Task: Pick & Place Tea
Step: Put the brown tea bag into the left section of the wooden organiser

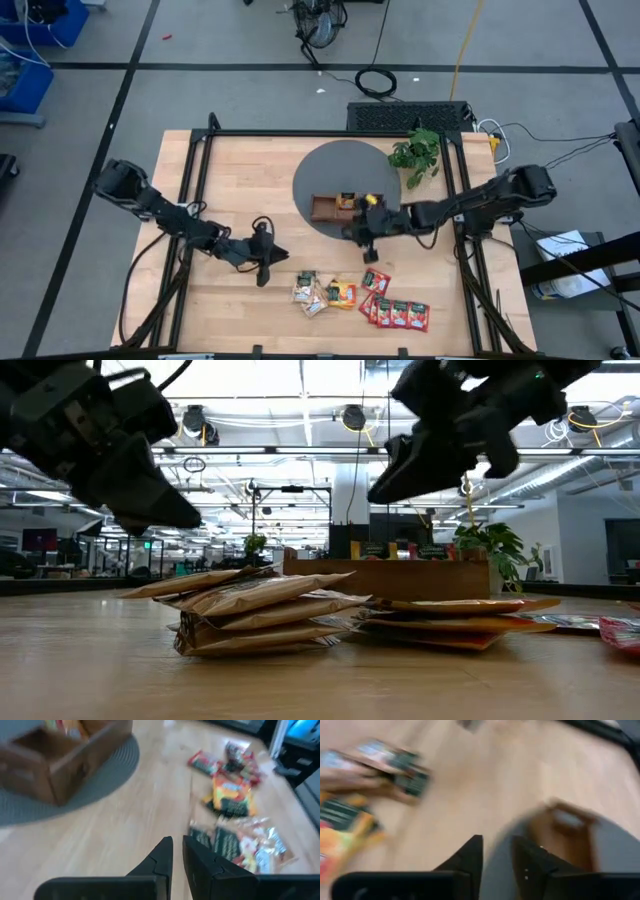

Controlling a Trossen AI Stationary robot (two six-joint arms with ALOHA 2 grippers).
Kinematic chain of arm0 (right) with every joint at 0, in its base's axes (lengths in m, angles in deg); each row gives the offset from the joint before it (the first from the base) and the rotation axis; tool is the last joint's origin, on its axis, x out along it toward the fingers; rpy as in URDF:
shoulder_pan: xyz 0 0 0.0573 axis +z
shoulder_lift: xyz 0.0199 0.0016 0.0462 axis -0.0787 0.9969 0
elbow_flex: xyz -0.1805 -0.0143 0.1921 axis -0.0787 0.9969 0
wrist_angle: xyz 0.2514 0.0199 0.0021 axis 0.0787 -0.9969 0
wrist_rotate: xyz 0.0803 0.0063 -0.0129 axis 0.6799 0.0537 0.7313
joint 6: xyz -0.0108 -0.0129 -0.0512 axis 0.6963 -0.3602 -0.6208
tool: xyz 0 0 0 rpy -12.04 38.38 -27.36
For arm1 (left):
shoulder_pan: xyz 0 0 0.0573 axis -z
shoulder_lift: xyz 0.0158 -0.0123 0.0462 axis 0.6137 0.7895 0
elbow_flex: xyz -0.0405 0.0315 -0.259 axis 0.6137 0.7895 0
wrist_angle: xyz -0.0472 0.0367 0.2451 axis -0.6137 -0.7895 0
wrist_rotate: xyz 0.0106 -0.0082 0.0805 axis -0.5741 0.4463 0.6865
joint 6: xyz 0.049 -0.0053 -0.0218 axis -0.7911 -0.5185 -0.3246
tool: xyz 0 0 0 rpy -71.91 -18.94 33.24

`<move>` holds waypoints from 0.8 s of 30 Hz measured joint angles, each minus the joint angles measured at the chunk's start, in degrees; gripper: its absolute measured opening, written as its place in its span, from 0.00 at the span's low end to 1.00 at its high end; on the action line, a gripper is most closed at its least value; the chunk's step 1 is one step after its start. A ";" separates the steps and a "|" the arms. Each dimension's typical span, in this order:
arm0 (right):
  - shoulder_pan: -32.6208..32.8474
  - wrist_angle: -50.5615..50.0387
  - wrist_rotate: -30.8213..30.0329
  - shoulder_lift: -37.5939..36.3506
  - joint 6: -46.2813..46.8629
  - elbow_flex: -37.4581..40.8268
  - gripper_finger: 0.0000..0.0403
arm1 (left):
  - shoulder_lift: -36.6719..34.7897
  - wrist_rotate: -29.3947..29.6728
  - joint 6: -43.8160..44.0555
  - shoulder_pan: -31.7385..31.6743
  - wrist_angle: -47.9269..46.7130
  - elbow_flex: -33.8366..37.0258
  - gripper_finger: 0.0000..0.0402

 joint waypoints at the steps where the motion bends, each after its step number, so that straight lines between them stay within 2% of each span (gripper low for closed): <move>1: 1.30 2.20 0.44 1.11 -0.43 0.00 0.17 | 0.52 0.02 0.69 0.01 0.24 0.02 0.12; 6: 5.93 14.50 3.61 6.76 -3.97 0.00 0.02 | 1.88 0.91 5.35 0.23 0.91 0.02 0.12; 12: 7.73 27.97 8.18 14.84 -7.79 -0.02 0.01 | 2.00 3.78 5.49 1.81 4.46 0.02 0.12; 15: 7.72 31.58 9.06 18.15 -9.37 -0.05 0.00 | 2.00 4.23 6.72 3.20 5.46 0.02 0.12; 18: 8.07 32.92 9.23 20.46 -9.60 -1.46 0.00 | 2.66 6.86 11.54 4.72 5.79 0.02 0.12; 24: 8.99 30.66 11.99 23.60 -9.61 -5.81 0.00 | 8.96 8.22 19.67 6.71 8.57 -0.13 0.14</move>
